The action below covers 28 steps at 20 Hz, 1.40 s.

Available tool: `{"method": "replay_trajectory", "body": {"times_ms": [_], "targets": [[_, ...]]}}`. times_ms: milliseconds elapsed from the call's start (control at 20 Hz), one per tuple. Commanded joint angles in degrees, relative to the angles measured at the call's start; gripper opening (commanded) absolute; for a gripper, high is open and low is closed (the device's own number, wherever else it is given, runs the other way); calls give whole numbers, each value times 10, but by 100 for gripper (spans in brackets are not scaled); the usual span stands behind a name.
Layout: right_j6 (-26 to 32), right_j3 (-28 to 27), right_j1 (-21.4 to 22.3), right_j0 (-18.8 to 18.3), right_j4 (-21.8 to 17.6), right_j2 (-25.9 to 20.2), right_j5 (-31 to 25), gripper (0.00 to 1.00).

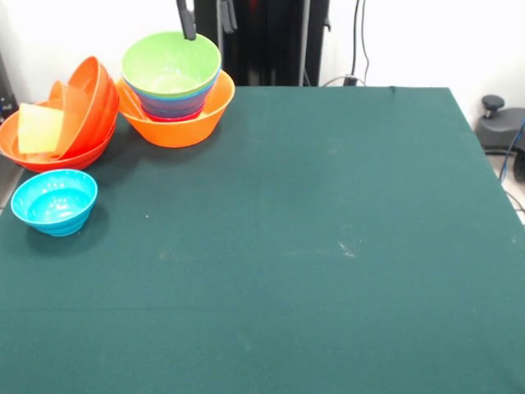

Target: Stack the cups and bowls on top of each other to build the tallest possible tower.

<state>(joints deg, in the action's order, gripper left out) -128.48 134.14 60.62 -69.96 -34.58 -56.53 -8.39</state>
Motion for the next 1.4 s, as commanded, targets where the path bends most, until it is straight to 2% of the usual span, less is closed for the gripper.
{"method": "replay_trajectory", "body": {"times_ms": [50,150,250,500,600,750,850,1000,1400], "targets": [[136,17,-56,-5,-68,-53,-90,100],[153,16,-51,-22,-61,-73,-108,100],[174,21,-37,-50,-33,-111,-131,100],[248,15,55,-146,67,-240,-218,100],[275,-6,58,-186,86,-286,-256,100],[311,-40,39,-220,87,-315,-305,100],[341,-64,9,-232,72,-310,-329,100],[393,-108,-54,-237,42,-277,-358,100],[495,-188,-182,-220,-25,-185,-372,100]]}}
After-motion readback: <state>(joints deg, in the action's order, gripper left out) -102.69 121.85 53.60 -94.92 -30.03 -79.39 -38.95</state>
